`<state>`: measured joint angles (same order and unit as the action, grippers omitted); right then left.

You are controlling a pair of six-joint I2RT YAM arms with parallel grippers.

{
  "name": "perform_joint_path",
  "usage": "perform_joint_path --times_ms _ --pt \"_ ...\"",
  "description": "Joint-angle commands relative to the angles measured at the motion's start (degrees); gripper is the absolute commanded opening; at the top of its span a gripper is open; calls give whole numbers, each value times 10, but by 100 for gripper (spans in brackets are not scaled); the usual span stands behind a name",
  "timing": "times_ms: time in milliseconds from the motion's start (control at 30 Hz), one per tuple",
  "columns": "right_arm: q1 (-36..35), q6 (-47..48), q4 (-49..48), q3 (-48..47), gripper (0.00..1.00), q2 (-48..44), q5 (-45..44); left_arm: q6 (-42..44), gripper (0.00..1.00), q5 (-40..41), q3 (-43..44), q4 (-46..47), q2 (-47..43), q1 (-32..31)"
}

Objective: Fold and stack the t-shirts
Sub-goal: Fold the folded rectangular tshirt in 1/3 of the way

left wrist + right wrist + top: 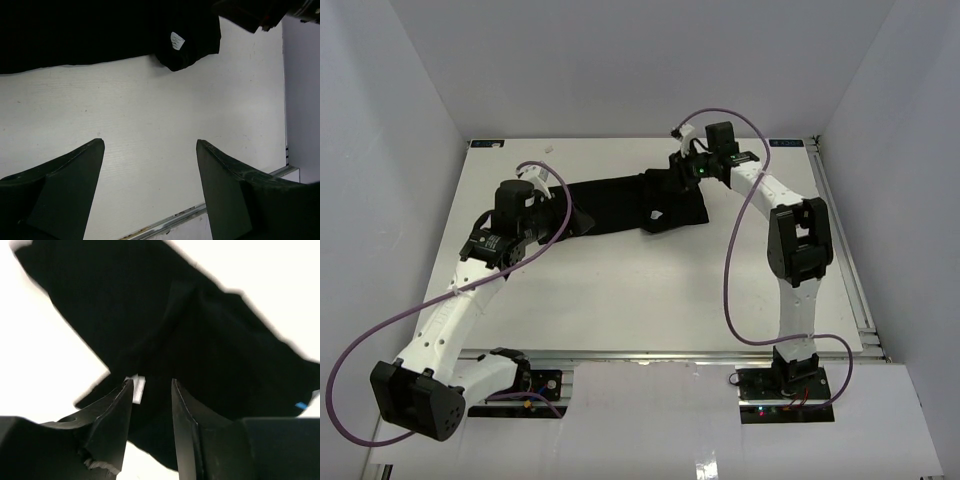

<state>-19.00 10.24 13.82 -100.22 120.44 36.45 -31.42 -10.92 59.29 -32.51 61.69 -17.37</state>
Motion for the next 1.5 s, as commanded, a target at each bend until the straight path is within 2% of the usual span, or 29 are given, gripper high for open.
perform_joint_path --times_ms 0,167,200,300,400,567,667,867,1067,1300,1333,1367,1400,1433,1467 --pt "-17 154 63 23 42 -5 -4 7 85 0 6 10 -1 2" --pt "-32 162 61 3 40 42 -37 5 85 -7 7 17 14 1" --pt "-34 146 59 -24 34 52 -42 4 85 -8 7 18 16 1" --pt "-50 129 79 -106 30 110 -57 6 85 -9 10 18 21 2" --pt "-64 114 84 -156 30 154 -73 4 85 -9 10 18 23 2" --pt "-76 70 44 -184 27 189 -97 -1 85 -9 0 19 20 1" --pt "-80 55 61 -218 26 229 -107 -1 85 -9 -2 19 19 1" --pt "-96 59 47 -197 26 231 -128 -4 85 -14 -3 24 28 1" --pt "-70 54 4 -150 29 133 -107 -4 85 -13 2 28 31 2" --pt "-35 145 62 -67 43 28 50 -3 85 -9 -4 32 23 2" --pt "-35 188 70 -53 46 20 67 -2 85 -9 -3 32 23 2" --pt "-34 219 99 -41 55 7 85 -1 85 -8 -4 32 21 2" --pt "-35 253 120 -21 59 2 116 0 85 -7 -4 31 21 3" --pt "-34 334 142 -10 62 -2 128 0 85 -7 -4 31 20 3" --pt "-34 374 164 0 68 -5 137 1 86 -7 -4 31 20 3"
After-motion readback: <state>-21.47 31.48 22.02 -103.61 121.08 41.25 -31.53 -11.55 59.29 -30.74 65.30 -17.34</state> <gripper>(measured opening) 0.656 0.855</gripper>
